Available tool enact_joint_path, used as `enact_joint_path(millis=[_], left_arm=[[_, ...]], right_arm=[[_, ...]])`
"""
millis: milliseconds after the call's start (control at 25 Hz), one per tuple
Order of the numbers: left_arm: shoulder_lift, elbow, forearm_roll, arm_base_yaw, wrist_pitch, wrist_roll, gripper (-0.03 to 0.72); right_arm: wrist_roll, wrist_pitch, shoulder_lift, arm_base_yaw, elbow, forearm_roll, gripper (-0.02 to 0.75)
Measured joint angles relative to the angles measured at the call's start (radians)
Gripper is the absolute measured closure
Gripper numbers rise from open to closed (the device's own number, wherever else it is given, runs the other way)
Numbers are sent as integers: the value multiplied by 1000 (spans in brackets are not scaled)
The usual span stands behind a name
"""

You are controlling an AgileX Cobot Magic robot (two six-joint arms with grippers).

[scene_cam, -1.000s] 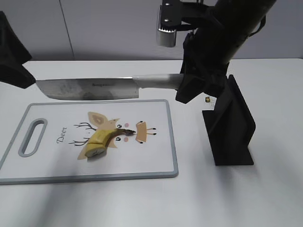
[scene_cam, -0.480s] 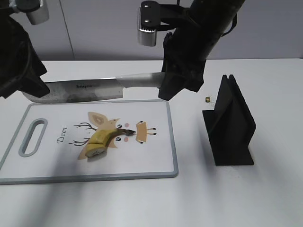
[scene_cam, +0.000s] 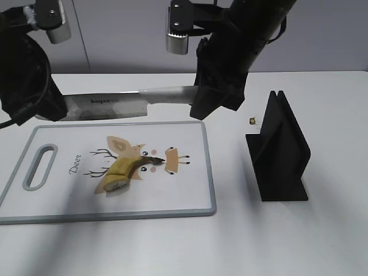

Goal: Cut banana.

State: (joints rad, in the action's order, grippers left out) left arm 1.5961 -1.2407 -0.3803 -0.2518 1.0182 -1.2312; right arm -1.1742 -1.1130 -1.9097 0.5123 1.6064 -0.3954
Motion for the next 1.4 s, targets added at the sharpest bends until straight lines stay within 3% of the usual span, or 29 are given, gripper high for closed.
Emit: enact_joint_path(millis=[40, 160, 240, 480, 840, 1400], left_arm=[[1, 0, 0, 0, -1, 0, 358], [4, 0, 2, 0, 9, 0, 600], [7, 1, 6, -2, 21, -12, 648], [31, 2, 43, -16, -20, -10, 648], [117, 51, 76, -89, -110, 1, 648], [220, 114, 52, -95, -251, 5, 648]], right_arm=[[0, 1, 0, 0, 0, -3, 577], [4, 14, 0, 0, 1, -22, 577], [2, 16, -2, 0, 2, -21, 575], [84, 24, -53, 0, -9, -16, 566], [102, 137, -66, 0, -170, 16, 563], [100, 268, -124, 0, -236, 33, 561]])
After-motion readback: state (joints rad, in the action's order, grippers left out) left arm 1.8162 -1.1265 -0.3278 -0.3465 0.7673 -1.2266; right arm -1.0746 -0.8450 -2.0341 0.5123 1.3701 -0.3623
